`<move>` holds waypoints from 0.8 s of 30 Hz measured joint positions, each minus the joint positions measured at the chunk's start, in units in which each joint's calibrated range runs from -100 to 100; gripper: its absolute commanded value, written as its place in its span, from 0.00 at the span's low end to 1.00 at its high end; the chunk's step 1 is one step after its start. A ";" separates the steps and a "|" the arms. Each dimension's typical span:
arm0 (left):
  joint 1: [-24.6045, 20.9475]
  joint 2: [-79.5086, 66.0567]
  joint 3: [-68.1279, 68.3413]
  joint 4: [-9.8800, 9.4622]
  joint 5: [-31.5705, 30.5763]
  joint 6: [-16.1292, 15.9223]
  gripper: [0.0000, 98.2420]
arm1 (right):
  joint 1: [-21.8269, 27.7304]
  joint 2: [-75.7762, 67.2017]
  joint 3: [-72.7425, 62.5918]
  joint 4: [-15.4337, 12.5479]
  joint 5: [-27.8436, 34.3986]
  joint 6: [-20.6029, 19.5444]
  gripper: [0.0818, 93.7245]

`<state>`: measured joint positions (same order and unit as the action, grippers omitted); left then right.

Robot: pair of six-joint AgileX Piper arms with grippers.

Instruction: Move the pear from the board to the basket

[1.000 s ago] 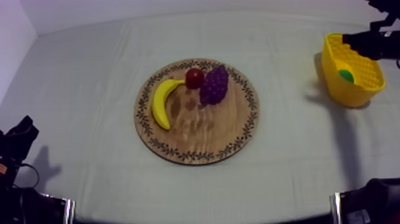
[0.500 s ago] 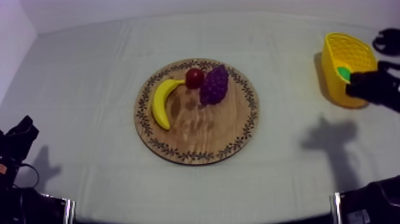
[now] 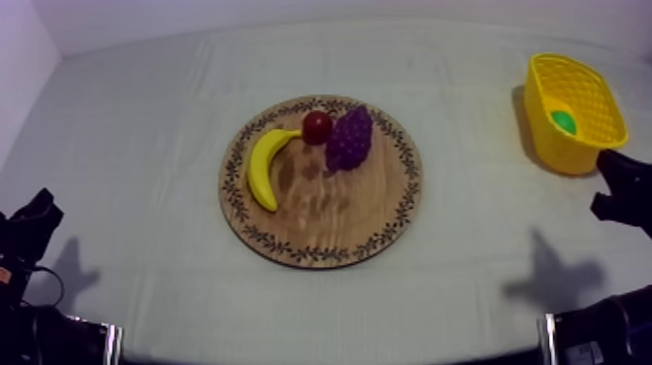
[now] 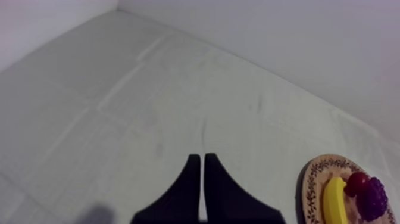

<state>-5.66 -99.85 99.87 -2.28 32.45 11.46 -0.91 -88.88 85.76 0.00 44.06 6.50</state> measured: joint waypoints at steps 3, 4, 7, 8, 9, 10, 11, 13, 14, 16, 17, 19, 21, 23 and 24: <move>0.00 0.00 0.00 0.00 0.00 0.00 0.00 | 0.40 -3.23 0.60 -0.47 0.24 1.30 0.00; 0.00 0.00 0.00 0.00 0.00 0.00 0.00 | 0.59 -4.12 0.84 -0.47 0.30 1.62 0.00; 0.00 0.00 0.00 0.00 0.00 0.00 0.00 | 1.09 -5.87 1.49 0.00 0.44 2.42 0.00; 0.00 0.00 0.00 0.00 0.00 0.00 0.00 | 1.08 -6.18 1.76 0.00 0.44 2.53 0.00; 0.00 0.00 0.00 0.00 0.00 0.00 0.00 | 1.08 -6.29 2.10 0.45 0.33 2.56 0.00; 0.00 0.00 0.00 0.00 0.00 0.00 0.00 | 0.99 -6.37 2.65 0.74 0.46 2.63 0.00; 0.00 0.00 0.00 0.00 0.00 0.00 0.00 | 0.88 -6.54 3.28 1.24 0.88 2.63 0.00; 0.00 0.00 0.00 0.00 0.00 0.00 0.00 | 0.75 -6.69 4.17 1.78 1.54 2.67 0.00; 0.00 0.00 0.00 0.00 0.00 0.00 0.00 | 0.75 -6.71 4.50 1.94 1.55 2.67 0.00; 0.00 0.00 0.00 0.00 0.00 0.00 0.00 | 0.70 -6.71 4.82 2.01 1.55 2.74 0.00; 0.00 0.00 0.00 0.00 0.00 0.00 0.00 | 0.70 -6.71 5.07 2.01 1.47 3.00 0.00; 0.00 0.00 0.00 0.00 0.00 0.00 0.00 | 0.91 -6.71 5.43 1.57 1.55 3.98 0.00; 0.00 0.00 0.00 0.00 0.00 0.00 0.00 | 1.47 -6.71 5.83 0.65 1.55 5.95 0.00; 0.00 0.00 0.00 0.00 0.00 0.00 0.00 | 2.17 -6.71 6.45 0.00 1.55 7.82 0.00; 0.00 0.00 0.00 0.00 0.00 0.00 0.00 | 2.57 -6.71 6.77 0.00 1.67 8.56 0.00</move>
<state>-5.66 -99.85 99.87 -2.28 32.45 11.46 1.66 -95.59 92.53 0.00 45.73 15.06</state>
